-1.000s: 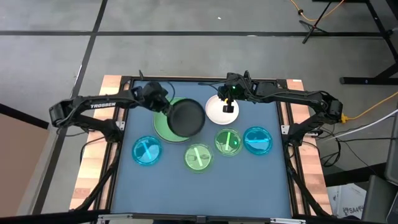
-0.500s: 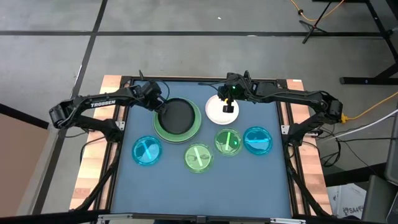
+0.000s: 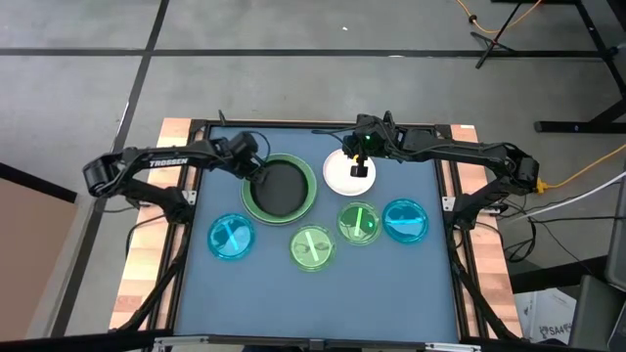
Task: Stack plastic plates
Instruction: Stack the black plate on top of the green plate
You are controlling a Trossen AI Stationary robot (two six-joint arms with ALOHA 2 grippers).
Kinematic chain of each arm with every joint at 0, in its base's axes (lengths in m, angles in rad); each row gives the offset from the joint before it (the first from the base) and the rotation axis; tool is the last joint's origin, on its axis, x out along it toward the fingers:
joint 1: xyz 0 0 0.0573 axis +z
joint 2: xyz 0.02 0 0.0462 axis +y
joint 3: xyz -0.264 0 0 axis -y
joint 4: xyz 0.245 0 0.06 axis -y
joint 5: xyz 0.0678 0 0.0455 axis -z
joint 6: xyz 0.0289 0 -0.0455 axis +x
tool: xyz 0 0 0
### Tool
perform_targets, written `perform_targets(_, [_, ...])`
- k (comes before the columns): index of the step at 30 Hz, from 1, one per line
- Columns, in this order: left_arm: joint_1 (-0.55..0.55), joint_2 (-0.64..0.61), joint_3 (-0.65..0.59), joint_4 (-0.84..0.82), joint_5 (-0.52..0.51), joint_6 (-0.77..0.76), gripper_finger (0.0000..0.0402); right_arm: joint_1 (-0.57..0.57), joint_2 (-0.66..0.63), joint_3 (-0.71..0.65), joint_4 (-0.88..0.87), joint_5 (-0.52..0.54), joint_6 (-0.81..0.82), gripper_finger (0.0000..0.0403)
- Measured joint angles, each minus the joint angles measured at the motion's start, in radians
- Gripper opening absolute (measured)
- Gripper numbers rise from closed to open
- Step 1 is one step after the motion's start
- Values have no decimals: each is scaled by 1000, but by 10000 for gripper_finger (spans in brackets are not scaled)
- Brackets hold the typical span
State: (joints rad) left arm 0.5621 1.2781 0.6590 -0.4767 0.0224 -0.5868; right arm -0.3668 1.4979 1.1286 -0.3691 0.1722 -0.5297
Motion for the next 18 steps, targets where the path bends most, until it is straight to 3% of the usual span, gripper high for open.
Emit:
perform_targets(12, [-2,40,0,28,-16,-10,12,0,0,0,0,0,0,60])
perform_targets(18, [-2,40,0,24,-29,-9,39,0,0,0,0,0,0,60])
